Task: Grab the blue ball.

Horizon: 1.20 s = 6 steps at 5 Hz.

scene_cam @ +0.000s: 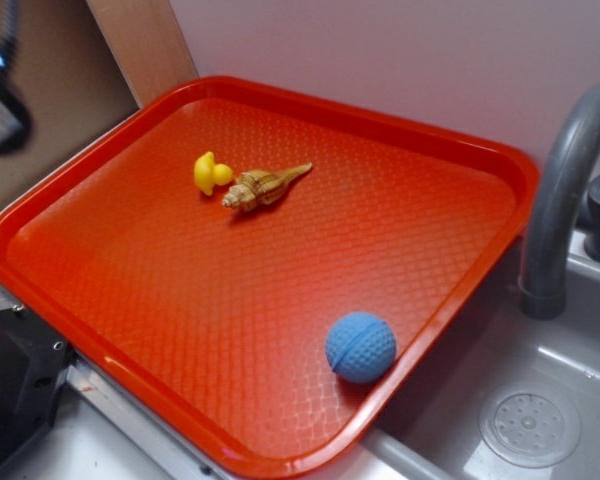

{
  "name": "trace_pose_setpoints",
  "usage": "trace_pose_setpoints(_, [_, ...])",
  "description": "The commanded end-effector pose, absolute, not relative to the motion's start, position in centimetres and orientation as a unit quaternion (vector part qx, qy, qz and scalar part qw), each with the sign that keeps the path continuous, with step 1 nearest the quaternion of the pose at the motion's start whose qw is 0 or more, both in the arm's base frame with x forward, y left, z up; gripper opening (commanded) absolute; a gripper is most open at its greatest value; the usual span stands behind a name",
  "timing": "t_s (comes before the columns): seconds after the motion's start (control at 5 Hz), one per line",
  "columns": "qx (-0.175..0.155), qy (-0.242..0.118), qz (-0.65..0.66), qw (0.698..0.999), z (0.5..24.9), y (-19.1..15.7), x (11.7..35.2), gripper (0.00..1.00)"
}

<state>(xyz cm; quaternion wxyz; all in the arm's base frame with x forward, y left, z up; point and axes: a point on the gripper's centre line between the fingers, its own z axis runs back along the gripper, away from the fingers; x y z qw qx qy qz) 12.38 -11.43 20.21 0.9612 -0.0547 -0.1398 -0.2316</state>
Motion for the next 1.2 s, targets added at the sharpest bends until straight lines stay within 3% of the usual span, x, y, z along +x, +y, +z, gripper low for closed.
trace_pose_setpoints(0.0, [-0.083, -0.163, -0.346, 0.920, 19.9, -13.0, 11.2, 1.00])
trace_pose_setpoints(0.4, [-0.083, -0.163, -0.346, 0.920, 19.9, -13.0, 11.2, 1.00])
trace_pose_setpoints(0.6, [-0.073, -0.117, -0.356, 0.924, 15.5, -16.0, 14.1, 1.00])
trace_pose_setpoints(1.0, [-0.061, -0.102, -0.384, 0.916, 9.3, -17.9, 17.0, 1.00])
